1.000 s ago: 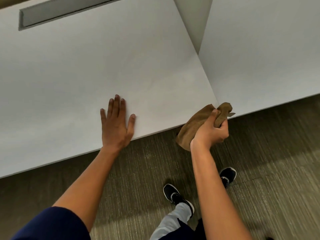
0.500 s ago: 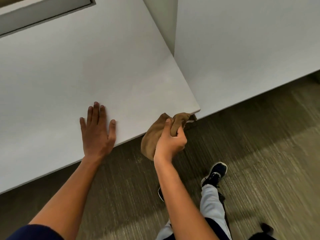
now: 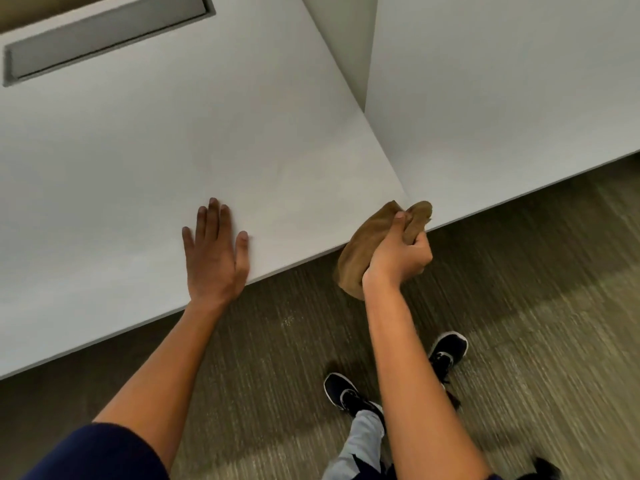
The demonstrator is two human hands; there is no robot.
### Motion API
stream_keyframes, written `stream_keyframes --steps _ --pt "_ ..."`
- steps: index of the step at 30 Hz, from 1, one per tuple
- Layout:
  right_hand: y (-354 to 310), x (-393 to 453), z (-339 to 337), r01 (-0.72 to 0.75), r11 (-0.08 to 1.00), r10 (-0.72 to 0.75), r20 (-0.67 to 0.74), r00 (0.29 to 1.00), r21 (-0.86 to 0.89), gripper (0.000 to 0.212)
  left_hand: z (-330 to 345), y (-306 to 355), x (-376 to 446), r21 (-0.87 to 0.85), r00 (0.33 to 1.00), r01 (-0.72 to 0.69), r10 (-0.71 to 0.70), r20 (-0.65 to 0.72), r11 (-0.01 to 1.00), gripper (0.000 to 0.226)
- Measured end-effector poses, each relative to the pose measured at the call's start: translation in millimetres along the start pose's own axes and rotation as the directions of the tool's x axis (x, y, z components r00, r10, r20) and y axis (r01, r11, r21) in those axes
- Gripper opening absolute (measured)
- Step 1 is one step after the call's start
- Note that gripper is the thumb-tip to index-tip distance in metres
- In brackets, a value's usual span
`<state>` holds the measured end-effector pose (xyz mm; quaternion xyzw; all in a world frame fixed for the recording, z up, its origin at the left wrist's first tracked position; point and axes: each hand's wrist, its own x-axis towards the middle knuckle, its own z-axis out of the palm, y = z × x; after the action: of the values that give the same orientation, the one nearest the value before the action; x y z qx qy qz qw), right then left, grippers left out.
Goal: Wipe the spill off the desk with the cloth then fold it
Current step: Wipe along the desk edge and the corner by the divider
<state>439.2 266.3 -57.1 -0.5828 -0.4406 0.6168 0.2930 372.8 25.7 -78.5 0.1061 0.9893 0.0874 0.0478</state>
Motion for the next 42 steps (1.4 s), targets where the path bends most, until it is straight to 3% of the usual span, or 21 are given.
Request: stream_keyframes --steps 6,18,22,25,29,35,37,40,42 --pt "18 -53 11 -0.027 0.999 0.027 0.001 1.0 0.032 0.026 3 -1 1 -0.013 1.0 -0.006 0.005 -0.005 1.0 0.068" --pt "52 -114 19 -0.169 0.985 0.172 0.122 0.977 -0.036 0.022 1 -2 -1 -0.123 0.999 -0.038 0.035 -0.027 0.992 0.066" --pt "57 -139 15 -0.224 0.968 0.243 0.209 0.947 -0.113 0.011 -3 -2 -4 -0.14 0.999 -0.049 0.048 -0.006 0.989 0.067" --pt "60 -144 6 -0.17 0.964 0.23 0.315 0.921 -0.206 0.009 -7 -3 -6 -0.205 0.998 -0.059 0.064 0.017 0.977 0.065" --pt "54 -136 -15 -0.075 0.929 0.252 0.471 0.846 -0.363 0.005 -13 3 -13 -0.398 0.999 0.018 -0.003 0.038 0.917 0.06" --pt "30 -113 -45 -0.008 0.897 0.357 0.717 0.599 -0.441 0.011 -19 11 -47 -0.559 0.999 0.023 -0.047 -0.028 0.829 0.059" --pt "21 -104 -54 0.029 0.919 0.293 0.731 0.616 -0.394 0.009 -21 7 -54 -0.546 0.998 0.036 -0.059 -0.025 0.837 0.059" --pt "4 -78 -66 0.174 0.937 0.065 0.641 0.765 -0.303 0.014 -26 -10 -54 -0.492 0.995 0.086 -0.103 -0.006 0.866 0.061" --pt "-11 -57 -68 0.351 0.884 -0.136 0.55 0.824 -0.308 0.022 -31 -25 -52 -0.427 0.99 0.133 -0.141 0.013 0.895 0.063"
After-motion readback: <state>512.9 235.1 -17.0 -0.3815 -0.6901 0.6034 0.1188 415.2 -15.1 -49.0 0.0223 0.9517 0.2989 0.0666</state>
